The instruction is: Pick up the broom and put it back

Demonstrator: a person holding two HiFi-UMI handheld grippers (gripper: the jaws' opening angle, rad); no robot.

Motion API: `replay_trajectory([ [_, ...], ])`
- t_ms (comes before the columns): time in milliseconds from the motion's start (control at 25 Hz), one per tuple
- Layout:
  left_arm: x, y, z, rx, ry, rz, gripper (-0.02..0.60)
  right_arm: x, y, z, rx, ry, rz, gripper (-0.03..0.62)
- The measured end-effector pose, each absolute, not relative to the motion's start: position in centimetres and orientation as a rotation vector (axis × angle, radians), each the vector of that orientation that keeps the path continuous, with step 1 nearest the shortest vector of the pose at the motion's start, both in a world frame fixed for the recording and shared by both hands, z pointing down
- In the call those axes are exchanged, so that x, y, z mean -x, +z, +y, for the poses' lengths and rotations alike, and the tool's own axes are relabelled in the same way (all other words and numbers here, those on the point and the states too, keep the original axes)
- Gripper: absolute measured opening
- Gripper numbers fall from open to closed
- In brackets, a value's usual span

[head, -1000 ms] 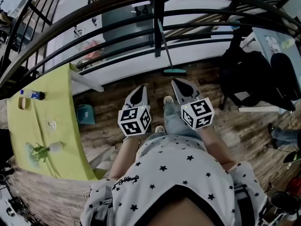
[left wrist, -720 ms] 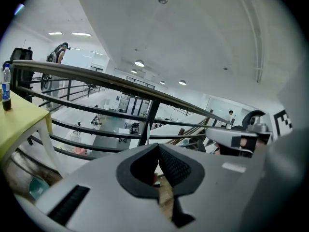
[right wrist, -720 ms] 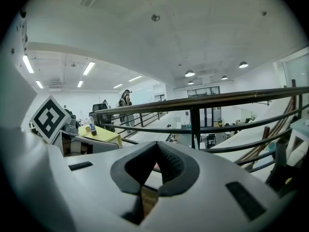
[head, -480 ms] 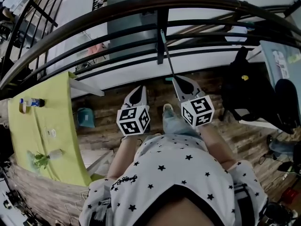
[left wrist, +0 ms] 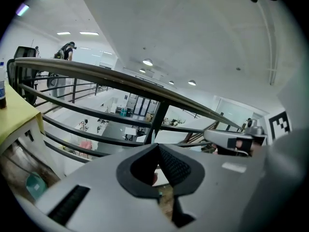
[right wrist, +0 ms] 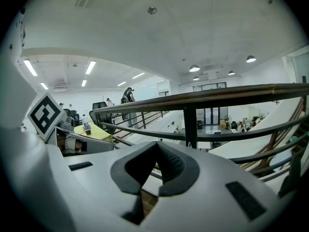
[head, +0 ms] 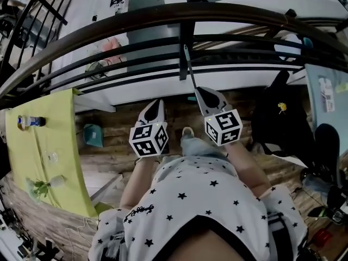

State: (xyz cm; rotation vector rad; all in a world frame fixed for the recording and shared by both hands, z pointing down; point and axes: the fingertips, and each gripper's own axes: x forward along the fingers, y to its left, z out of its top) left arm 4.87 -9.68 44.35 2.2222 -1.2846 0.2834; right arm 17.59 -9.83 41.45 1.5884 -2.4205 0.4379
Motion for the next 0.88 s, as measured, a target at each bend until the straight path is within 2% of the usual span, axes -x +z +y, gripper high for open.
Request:
replay_trajectory([
  [880,-9.1,49.1,-16.1,-2.119,0.301,-1.355,0.011,-21.7,48.1,-20.7,-1.510,0.427,-2.422,-0.006],
])
